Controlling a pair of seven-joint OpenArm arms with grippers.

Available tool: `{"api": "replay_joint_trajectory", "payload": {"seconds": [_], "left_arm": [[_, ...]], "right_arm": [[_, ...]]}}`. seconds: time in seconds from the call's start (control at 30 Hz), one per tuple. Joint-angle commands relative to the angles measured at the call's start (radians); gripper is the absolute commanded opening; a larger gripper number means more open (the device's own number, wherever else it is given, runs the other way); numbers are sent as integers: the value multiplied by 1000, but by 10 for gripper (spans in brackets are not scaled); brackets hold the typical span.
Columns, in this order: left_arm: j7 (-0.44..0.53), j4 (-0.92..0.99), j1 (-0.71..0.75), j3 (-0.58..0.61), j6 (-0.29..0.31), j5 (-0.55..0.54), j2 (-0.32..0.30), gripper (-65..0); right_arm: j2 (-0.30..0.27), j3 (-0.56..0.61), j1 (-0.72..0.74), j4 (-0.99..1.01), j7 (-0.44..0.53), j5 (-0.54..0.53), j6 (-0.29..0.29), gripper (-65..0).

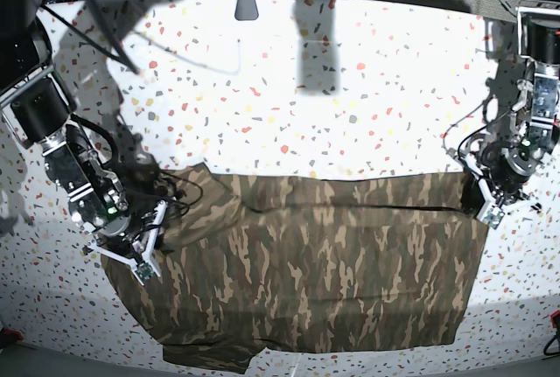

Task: Fold the T-shirt properly
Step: 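Pull the grasped shoulder edges toward the hem with both grippers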

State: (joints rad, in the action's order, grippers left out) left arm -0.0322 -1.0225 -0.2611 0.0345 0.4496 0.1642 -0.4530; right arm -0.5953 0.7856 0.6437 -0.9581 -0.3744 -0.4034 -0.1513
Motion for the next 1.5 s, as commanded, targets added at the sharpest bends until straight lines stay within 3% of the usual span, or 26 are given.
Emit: {"api": "replay_joint_trajectory", "payload": {"seconds": [0.0,0.07,0.2,0.37,0.5,0.6,0.67,0.8,0.97,1.0,1.07,1.13,1.47], "left_arm": [[22,-15,-30,-6,-22,-8,-19,-439],[-3,-15,-37,-6,-60,-8,-21,-421],[-61,-16,-53,-6,-65,-18,-50,-422],[-197,-56,-60,-6,-59,-150,-86,-436],[-327,-148,-53,-6,-10,-191,-87,-490],[-450,-222,-41,-6,62,-186,-84,-489],[-486,-272,-17,-6,80,-145,-82,-489],[-441,-325,58,5,133,-82,-92,-489],[-246,-325,126,130,133,178,-124,-455],[-228,-324,126,164,119,221,-127,-455],[-228,-311,119,225,34,274,-129,-455],[-227,-280,96,272,-11,293,-129,-455],[-187,-62,-10,328,-9,333,-130,-456]], "right_arm": [[-12,-13,43,-10,20,-1,8,-351],[-14,-13,55,-10,14,-3,8,-350],[-29,-13,86,-15,-20,-37,7,-350],[-76,-13,95,-84,-68,-47,6,-351],[-117,-13,89,-180,-111,-80,-7,-351],[-154,-13,59,-269,-125,-80,-37,-351],[-182,-13,27,-327,-129,-72,-37,-351],[-229,-13,-38,-407,-132,-45,-36,-351],[-269,-13,-74,-429,-141,-38,-36,-351],[-275,-13,-74,-429,-141,-39,-35,-351],[-281,-13,-74,-429,-144,-39,-35,-351],[-284,-13,-74,-429,-150,-39,-35,-351],[-283,-13,-73,-429,-161,-35,-35,-351]]}}
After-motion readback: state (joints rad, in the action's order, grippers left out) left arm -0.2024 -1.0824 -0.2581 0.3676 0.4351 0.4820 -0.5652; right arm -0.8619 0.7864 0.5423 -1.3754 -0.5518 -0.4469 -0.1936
